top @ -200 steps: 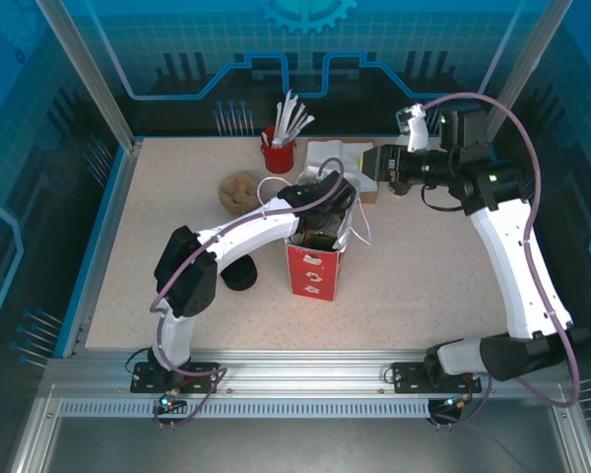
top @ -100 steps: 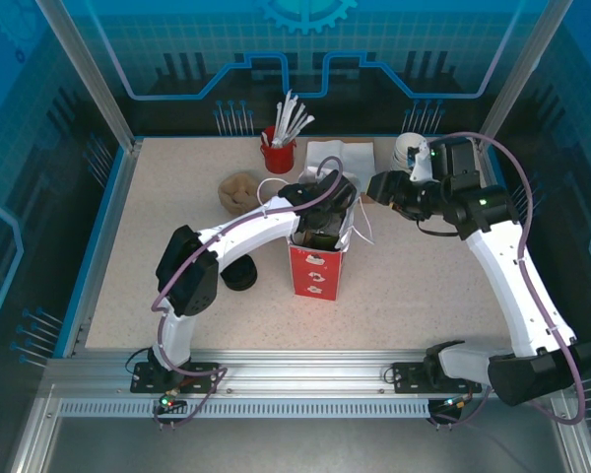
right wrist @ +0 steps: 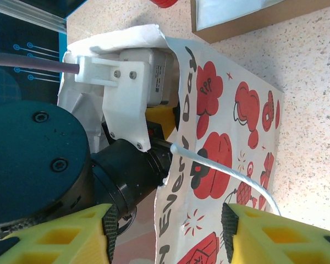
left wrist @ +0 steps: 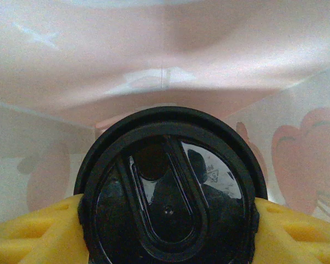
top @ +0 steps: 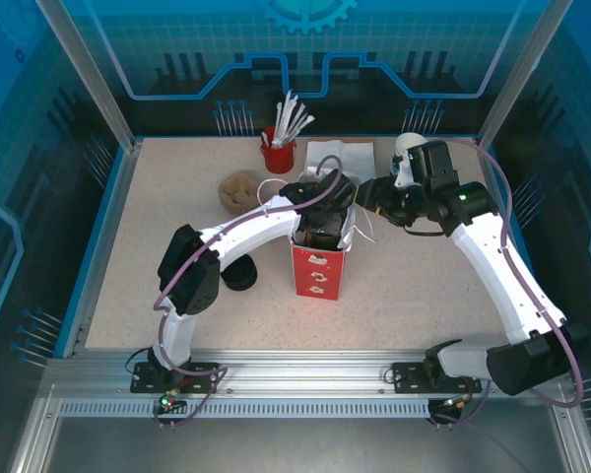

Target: Pack the takeout coffee

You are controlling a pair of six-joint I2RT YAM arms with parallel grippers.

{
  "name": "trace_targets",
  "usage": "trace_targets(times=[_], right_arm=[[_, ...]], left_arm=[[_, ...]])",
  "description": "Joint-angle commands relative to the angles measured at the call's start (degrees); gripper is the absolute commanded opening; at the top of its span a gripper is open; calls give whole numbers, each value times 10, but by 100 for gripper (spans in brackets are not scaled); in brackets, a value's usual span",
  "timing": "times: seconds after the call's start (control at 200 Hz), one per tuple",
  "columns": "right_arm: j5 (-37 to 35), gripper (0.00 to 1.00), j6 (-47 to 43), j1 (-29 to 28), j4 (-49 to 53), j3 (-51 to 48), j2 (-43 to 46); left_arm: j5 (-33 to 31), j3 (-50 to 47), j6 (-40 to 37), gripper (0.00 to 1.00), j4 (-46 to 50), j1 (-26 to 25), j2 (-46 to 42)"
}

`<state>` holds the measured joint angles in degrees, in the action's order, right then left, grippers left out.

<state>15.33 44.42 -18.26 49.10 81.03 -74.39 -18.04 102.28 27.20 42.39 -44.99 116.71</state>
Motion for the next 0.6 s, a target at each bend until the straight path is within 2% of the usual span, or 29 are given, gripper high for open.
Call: trace_targets(times=[0.0,0.135,0.335,0.59], right_arm=[[-4,55,4,-11,-10,-6,-13],[-11,55,-2,-16,-12,-5,-20],[-22,54,-18,-20,-8,3,-36],[-23,53,-32,-31,-4,24,-64]], left_arm=[[44,-5,23,65,45,2,34],[43,0,24,65,48,2,29],[36,33,29,76,56,2,10],[17,98,33,79,111,0,4]])
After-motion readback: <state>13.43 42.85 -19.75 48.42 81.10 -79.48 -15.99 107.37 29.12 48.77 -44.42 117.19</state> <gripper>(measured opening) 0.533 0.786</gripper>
